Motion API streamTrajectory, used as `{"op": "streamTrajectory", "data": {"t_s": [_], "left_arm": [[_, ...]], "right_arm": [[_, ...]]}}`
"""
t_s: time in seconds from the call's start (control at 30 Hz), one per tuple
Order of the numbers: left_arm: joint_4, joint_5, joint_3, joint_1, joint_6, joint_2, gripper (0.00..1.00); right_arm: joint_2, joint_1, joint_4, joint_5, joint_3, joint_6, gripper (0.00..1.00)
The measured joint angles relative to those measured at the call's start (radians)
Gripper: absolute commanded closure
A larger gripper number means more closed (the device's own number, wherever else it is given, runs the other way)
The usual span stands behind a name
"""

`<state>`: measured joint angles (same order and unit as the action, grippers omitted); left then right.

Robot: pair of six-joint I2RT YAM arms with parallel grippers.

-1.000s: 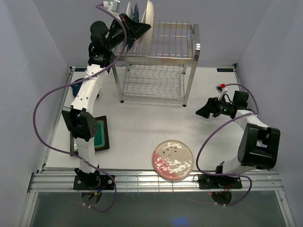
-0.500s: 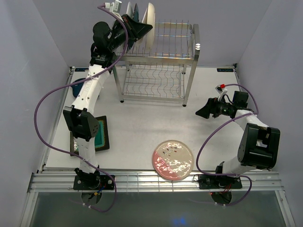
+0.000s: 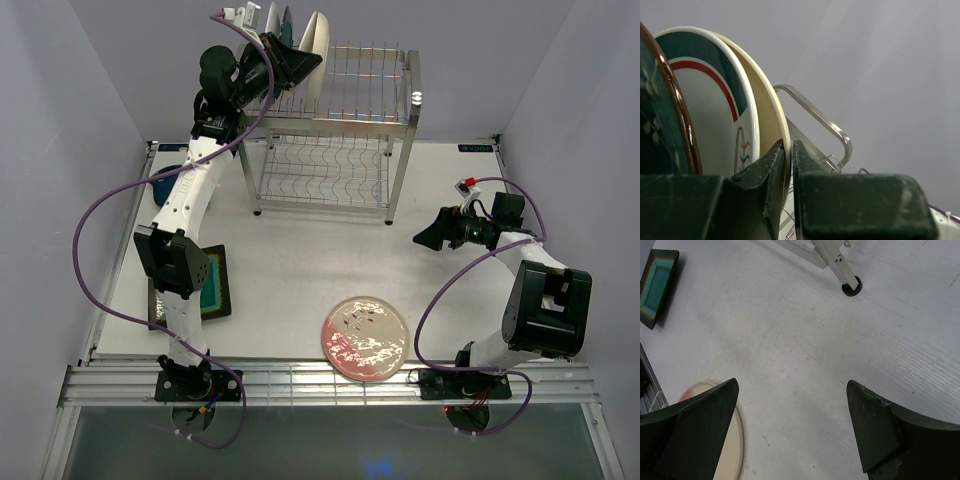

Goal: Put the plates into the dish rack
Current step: Insert the plate into the dish rack.

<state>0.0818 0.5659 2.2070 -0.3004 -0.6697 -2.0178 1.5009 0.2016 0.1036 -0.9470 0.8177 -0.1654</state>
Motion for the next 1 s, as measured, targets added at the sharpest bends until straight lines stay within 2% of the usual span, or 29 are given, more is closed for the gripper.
{"op": "streamTrajectory", "data": {"t_s": [0.17, 0.27, 0.3, 0.77, 1.0], "left_arm": [[-0.007, -0.02, 0.0, -0.003, 0.012, 0.0, 0.66], [-0.006, -0.03, 0.0, -0.005, 0.016, 0.004, 0.64], [-0.006, -0.032, 0.0, -0.005, 0.016, 0.005, 0.59], [0.002, -0.063, -0.057, -0.003, 0.003, 0.064, 0.41], [0.021, -0.087, -0.143, 0.0, -0.003, 0.147, 0.38]], "right_arm": [[0.0, 0.0, 0.0, -0.003, 0.0, 0.0, 0.06], [0.0, 0.0, 0.001, -0.006, 0.003, 0.0, 0.06], [0.0, 0.0, 0.001, -0.006, 0.004, 0.0, 0.06], [0.0, 0.0, 0.002, -0.006, 0.005, 0.0, 0.06], [0.0, 0.0, 0.001, -0.006, 0.005, 0.0, 0.06]]}}
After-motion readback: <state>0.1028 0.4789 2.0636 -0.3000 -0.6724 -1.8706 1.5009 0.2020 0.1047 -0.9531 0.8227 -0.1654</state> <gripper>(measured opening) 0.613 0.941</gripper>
